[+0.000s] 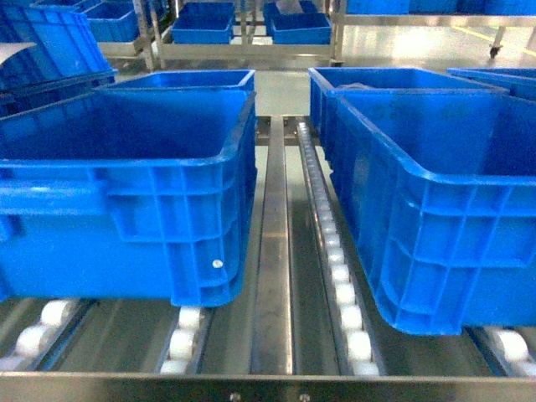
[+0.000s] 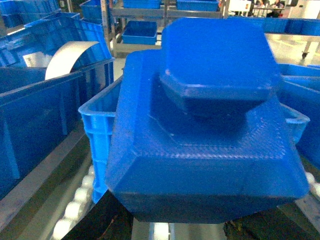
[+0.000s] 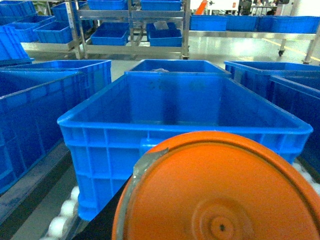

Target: Sort blue parts and orange caps into right shelf containers

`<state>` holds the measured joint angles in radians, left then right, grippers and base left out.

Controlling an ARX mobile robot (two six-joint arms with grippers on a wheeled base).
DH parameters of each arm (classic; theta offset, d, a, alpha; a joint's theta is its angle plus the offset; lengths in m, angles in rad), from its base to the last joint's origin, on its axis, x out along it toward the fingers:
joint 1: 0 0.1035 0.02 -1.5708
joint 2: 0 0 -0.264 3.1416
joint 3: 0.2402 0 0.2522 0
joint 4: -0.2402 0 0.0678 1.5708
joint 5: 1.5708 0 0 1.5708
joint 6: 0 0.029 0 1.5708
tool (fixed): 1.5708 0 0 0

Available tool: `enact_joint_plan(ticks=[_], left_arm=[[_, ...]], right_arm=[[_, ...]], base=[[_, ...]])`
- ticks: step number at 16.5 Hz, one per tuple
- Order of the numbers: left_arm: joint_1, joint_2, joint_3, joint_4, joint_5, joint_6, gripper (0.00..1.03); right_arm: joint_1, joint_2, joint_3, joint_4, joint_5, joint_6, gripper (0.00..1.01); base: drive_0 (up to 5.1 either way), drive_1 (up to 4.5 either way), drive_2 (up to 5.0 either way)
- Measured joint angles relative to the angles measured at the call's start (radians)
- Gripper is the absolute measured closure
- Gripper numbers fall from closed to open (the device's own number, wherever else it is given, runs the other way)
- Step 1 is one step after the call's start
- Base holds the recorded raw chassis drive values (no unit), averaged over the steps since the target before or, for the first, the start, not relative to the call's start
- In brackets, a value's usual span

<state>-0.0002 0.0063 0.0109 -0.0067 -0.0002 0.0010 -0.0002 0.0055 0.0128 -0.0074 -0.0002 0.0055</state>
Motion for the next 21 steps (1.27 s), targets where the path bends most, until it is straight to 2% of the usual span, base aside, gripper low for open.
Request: enact_joint_plan(ticks=[3,21], left_arm=[[0.000,0.000,0.000,-0.003,0.000,0.000,0.63],[0.000,0.000,0.000,0.000,-0.001,0.000,0.63]], right_arm=[[0.000,0.000,0.000,-0.001,0.000,0.000,0.58],[0.000,0.000,0.000,0.002,0.000,0.000,0.58]], base=[[0.0,4.37,-4.3],[0.0,0.00,0.0]])
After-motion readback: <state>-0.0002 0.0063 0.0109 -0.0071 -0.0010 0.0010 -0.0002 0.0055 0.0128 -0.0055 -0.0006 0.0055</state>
